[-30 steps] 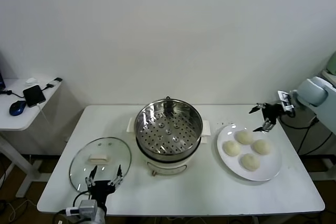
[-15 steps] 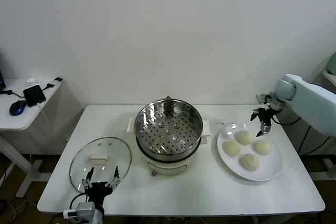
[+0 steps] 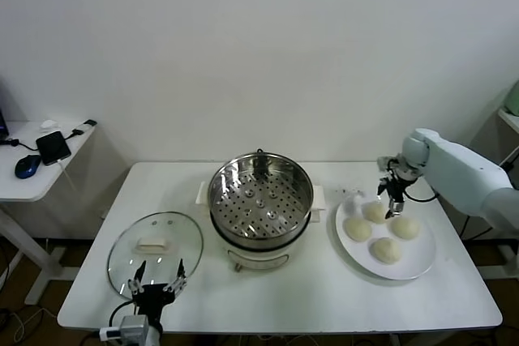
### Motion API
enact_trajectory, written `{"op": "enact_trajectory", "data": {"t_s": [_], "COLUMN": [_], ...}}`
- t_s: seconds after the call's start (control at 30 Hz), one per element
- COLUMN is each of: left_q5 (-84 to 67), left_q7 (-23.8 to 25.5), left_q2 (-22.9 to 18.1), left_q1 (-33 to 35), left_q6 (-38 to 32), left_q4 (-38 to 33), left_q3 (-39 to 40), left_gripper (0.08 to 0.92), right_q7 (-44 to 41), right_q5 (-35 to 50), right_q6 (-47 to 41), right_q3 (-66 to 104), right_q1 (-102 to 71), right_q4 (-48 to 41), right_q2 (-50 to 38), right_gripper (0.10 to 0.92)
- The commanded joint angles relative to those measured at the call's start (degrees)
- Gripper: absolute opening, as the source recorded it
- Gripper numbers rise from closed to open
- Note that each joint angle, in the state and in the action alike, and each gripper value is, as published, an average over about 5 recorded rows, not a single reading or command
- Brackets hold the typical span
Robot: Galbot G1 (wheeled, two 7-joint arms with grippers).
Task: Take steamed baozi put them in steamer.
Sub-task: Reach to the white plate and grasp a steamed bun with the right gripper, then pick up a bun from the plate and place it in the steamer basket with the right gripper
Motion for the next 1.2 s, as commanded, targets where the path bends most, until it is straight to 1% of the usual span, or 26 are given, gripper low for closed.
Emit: {"op": "enact_trajectory", "data": {"t_s": [0.03, 0.1, 0.17, 0.27, 0.37, 0.47, 0.6, 0.73, 0.83, 0.93, 1.07, 1.13, 1.2], "left_q5": [0.08, 0.1, 0.12, 0.19, 0.31, 0.55, 1.02, 1.23, 1.53, 1.83, 2.01, 2.03, 2.03], "left_q7": [-0.05, -0.06, -0.06, -0.1, -0.2, -0.26, -0.27, -0.35, -0.35, -0.31, -0.26, -0.25, -0.25], "left_q2": [0.02, 0.04, 0.05, 0.02, 0.0, -0.01, -0.14, -0.07, -0.11, -0.02, 0.15, 0.21, 0.29], "left_q1": [0.14, 0.16, 0.14, 0.11, 0.18, 0.35, 0.78, 1.43, 1.6, 1.63, 1.44, 1.28, 1.1], "left_q6": [-0.16, -0.17, -0.16, -0.16, -0.19, -0.2, -0.23, -0.33, -0.24, -0.11, 0.08, 0.17, 0.26], "left_q4": [0.13, 0.11, 0.1, 0.11, 0.1, -0.04, -0.61, -1.42, -1.88, -2.18, -2.31, -2.25, -2.14], "left_q3": [0.07, 0.13, 0.21, 0.39, 0.56, 0.73, 0.99, 1.34, 1.76, 2.1, 2.44, 2.59, 2.72], "left_gripper": [0.823, 0.823, 0.823, 0.823, 0.823, 0.823, 0.823, 0.823, 0.823, 0.823, 0.823, 0.823, 0.823], "right_q7": [0.59, 0.96, 1.26, 1.62, 1.6, 1.06, -0.47, -2.17, -3.23, -3.94, -4.31, -3.76, -2.82], "right_q5": [-2.95, -4.36, -5.9, -7.08, -6.37, -4.57, 1.08, 10.93, 18.17, 22.95, 24.95, 23.14, 19.17], "right_q6": [-0.19, -0.12, 0.0, 0.41, 0.69, 0.5, 0.47, 1.62, 4.83, 9.35, 13.86, 16.07, 19.78], "right_q3": [4.29, 5.66, 6.94, 8.47, 9.45, 8.59, 1.89, -11.29, -19.68, -24.79, -27.51, -27.54, -27.17], "right_q1": [-2.92, -3.31, -3.59, -3.92, -4.07, -3.15, 4.32, 19.55, 31.6, 40.9, 46.39, 46.17, 44.35], "right_q4": [-3.07, -3.5, -3.97, -4.34, -3.28, 0.1, 7.96, 16.4, 21.45, 28.51, 39.4, 44.29, 47.69], "right_q2": [1.85, 2.01, 2.19, 2.31, 1.96, 0.58, -2.98, -5.11, -3.44, 0.21, 6.31, 9.29, 12.13], "right_gripper": [0.823, 0.822, 0.804, 0.753, 0.717, 0.697, 0.689, 0.693, 0.693, 0.694, 0.696, 0.695, 0.694]}}
